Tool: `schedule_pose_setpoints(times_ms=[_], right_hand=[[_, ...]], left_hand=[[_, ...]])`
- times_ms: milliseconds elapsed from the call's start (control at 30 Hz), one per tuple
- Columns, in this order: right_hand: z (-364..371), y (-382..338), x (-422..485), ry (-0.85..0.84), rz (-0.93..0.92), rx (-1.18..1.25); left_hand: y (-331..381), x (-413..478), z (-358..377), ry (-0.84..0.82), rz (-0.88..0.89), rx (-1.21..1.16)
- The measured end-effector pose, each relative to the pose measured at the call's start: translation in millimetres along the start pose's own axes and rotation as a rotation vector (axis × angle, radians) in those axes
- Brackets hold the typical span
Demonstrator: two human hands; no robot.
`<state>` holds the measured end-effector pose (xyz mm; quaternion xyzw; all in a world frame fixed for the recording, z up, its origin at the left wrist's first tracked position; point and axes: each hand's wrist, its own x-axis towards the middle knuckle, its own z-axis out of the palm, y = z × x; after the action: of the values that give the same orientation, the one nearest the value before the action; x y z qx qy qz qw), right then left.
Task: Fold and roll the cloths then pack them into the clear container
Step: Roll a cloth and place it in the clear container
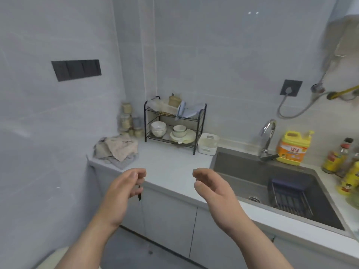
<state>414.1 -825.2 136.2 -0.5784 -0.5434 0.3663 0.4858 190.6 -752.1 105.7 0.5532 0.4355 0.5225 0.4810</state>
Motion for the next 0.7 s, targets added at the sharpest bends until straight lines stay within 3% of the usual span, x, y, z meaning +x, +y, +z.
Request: schedule_pose_setpoints(times_ms=[300, 700], right_hand=[[104.0, -4.1, 76.9, -0.101, 0.036, -0.056], [157.5, 38.8, 247.6, -0.204, 0.079, -0.02]], left_hand=[[-18.5, 56.2, -98.1, 0.068, -0.045, 0.037], [-75.6, 196.2, -135.5, 0.178, -0.147, 0.105]])
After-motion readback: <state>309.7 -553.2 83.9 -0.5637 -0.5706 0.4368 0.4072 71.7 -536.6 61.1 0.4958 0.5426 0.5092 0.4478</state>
